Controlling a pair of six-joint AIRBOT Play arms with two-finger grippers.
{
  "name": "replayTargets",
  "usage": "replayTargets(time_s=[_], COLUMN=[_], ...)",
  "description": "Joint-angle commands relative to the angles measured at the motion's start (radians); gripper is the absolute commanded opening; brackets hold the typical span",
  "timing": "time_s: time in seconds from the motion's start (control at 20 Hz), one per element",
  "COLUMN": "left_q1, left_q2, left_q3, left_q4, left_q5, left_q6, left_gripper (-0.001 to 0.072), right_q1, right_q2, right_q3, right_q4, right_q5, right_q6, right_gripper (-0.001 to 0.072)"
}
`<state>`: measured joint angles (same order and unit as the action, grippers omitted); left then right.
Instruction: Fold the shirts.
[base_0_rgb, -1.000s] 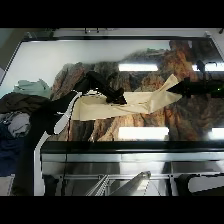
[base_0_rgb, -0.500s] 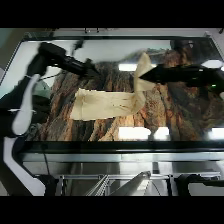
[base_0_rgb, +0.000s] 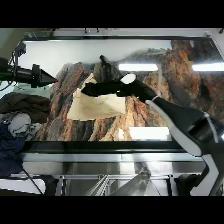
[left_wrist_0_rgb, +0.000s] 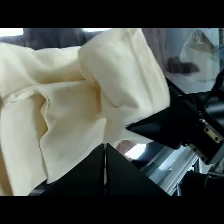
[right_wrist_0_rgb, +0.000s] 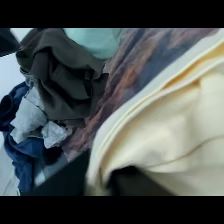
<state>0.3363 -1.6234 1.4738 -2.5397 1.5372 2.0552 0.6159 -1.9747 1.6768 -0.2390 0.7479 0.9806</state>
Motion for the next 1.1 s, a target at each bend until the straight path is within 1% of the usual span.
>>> replayTargets(time_s=[0.0,0.05,0.1,0.15,0.2,0.3,0.4,0.45,0.5,0.6,0.75,0.9,1.05], left_q1=[0.030,0.024,0.016,0.010,0.003,-0.014,-0.045,-0.066,-0.087,-0.122,-0.156,-0.161,-0.159], left_q2=[0.024,0.018,0.014,0.014,0.014,0.014,0.014,0.014,0.006,-0.014,-0.046,-0.054,-0.053], left_q3=[-0.125,-0.138,-0.139,-0.138,-0.126,-0.088,-0.066,-0.067,-0.067,-0.067,-0.067,-0.067,-0.067], left_q4=[-0.010,-0.026,-0.037,-0.047,-0.055,-0.052,-0.043,-0.043,-0.041,-0.041,-0.042,-0.044,-0.045], left_q5=[-0.013,-0.008,0.003,0.011,0.023,0.032,0.015,0.007,0.008,0.008,0.009,0.015,0.016], left_q6=[0.053,0.067,0.072,0.077,0.077,0.077,0.077,0.077,0.077,0.084,0.084,0.083,0.083], left_gripper=[0.0015,0.0015,0.0015,0.0015,0.0015,0.0015,0.0016,0.0015,0.0015,0.0015,0.0016,0.0015,0.0015], right_q1=[0.055,0.039,0.011,-0.031,-0.084,-0.202,-0.332,-0.383,-0.427,-0.478,-0.487,-0.462,-0.418], right_q2=[-0.117,-0.109,-0.098,-0.079,-0.055,0.003,0.051,0.058,0.058,0.058,0.058,0.058,0.035], right_q3=[0.111,0.111,0.111,0.111,0.111,0.111,0.111,0.109,0.097,0.021,-0.130,-0.222,-0.230], right_q4=[0.034,0.027,0.000,-0.034,-0.077,-0.202,-0.386,-0.457,-0.500,-0.513,-0.544,-0.531,-0.417], right_q5=[-0.029,0.005,0.068,0.164,0.267,0.416,0.493,0.518,0.539,0.537,0.458,0.406,0.382], right_q6=[0.014,0.008,0.008,0.018,0.034,0.143,0.299,0.370,0.425,0.473,0.510,0.507,0.440], right_gripper=[0.0527,0.0525,0.0523,0.0491,0.0432,0.0438,0.0453,0.0522,0.0533,0.0533,0.0531,0.0531,0.0531])
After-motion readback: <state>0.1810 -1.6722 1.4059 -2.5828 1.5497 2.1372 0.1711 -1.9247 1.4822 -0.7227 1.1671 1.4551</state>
